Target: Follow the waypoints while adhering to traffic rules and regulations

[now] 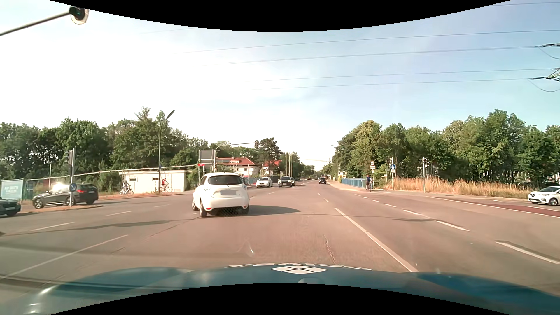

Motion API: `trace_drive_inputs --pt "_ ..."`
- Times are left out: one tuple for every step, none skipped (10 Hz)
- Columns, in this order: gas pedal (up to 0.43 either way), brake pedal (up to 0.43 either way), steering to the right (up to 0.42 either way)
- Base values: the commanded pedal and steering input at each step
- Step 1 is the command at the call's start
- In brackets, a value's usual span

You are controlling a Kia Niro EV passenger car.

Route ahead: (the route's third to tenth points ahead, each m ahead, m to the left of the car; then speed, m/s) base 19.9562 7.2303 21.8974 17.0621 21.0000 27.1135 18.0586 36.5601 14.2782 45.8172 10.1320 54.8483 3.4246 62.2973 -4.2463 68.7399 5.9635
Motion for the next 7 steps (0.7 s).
trace_drive_inputs --pt "0.197 0.000 -0.014" --pt "0.197 0.000 -0.022" --pt "0.197 0.000 -0.036" --pt "0.197 0.000 -0.056" --pt "0.197 0.000 -0.089" --pt "0.197 0.000 -0.117" --pt "0.197 0.000 -0.136"
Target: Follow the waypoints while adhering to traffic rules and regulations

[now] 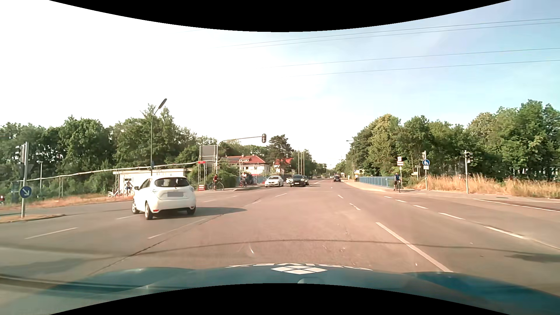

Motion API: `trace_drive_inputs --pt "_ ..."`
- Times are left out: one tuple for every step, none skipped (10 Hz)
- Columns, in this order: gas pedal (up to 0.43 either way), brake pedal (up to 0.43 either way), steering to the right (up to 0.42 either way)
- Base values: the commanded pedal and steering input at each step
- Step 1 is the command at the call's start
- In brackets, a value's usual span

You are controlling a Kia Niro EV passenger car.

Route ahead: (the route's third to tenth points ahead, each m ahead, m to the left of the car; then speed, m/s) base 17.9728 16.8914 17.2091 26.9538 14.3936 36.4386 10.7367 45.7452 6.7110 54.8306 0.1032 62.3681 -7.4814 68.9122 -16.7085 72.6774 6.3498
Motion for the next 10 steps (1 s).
trace_drive_inputs --pt "0.197 0.000 -0.155" --pt "0.189 0.000 -0.165" --pt "0.189 0.000 -0.169" --pt "0.177 0.000 -0.181" --pt "0.169 0.000 -0.204" --pt "0.169 0.000 -0.233" --pt "0.169 0.000 -0.249" --pt "0.169 0.000 -0.264" --pt "0.169 0.000 -0.280" --pt "0.169 0.000 -0.298"
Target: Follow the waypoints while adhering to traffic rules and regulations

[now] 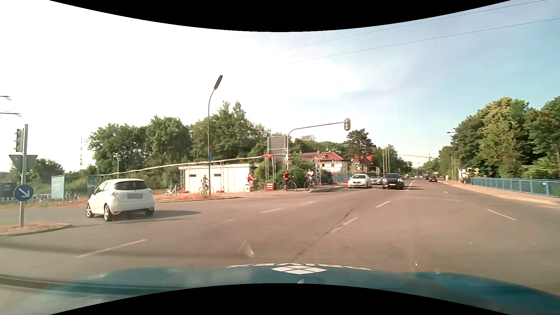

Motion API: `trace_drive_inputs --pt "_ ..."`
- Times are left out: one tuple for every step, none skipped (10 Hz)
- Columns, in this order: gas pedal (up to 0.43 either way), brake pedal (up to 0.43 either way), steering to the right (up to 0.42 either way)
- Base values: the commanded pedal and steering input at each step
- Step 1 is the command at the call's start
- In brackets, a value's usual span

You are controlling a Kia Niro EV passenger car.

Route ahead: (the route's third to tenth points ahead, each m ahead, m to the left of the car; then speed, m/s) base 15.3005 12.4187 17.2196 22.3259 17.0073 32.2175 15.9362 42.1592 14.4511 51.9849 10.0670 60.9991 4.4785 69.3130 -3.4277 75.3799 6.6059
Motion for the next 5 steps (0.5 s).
trace_drive_inputs --pt "0.169 0.000 -0.306" --pt "0.169 0.000 -0.312" --pt "0.169 0.000 -0.313" --pt "0.169 0.000 -0.313" --pt "0.169 0.000 -0.316"
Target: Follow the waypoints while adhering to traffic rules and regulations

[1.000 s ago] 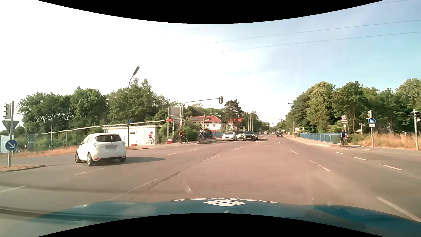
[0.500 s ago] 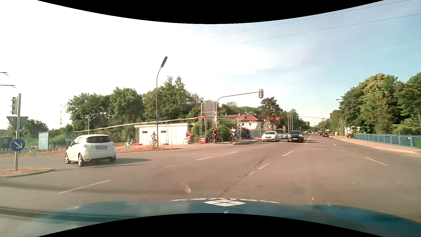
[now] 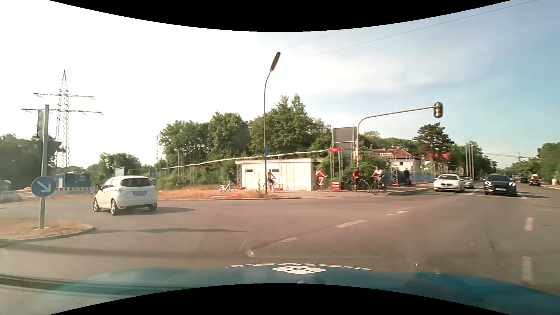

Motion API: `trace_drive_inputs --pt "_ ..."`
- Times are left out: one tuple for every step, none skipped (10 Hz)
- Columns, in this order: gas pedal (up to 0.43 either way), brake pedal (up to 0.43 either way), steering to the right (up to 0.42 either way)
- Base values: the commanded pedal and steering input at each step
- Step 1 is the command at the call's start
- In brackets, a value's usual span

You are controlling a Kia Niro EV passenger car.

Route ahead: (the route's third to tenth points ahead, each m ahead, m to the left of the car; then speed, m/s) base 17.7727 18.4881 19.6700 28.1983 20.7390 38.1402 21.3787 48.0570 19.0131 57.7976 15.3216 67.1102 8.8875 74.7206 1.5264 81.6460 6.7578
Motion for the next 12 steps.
trace_drive_inputs --pt "0.169 0.000 -0.320" --pt "0.177 0.000 -0.319" --pt "0.177 0.000 -0.314" --pt "0.177 0.000 -0.307" --pt "0.177 0.000 -0.306" --pt "0.189 0.000 -0.311" --pt "0.197 0.000 -0.314" --pt "0.209 0.000 -0.311" --pt "0.220 0.000 -0.306" --pt "0.228 0.000 -0.305" --pt "0.240 0.000 -0.302" --pt "0.240 0.000 -0.302"
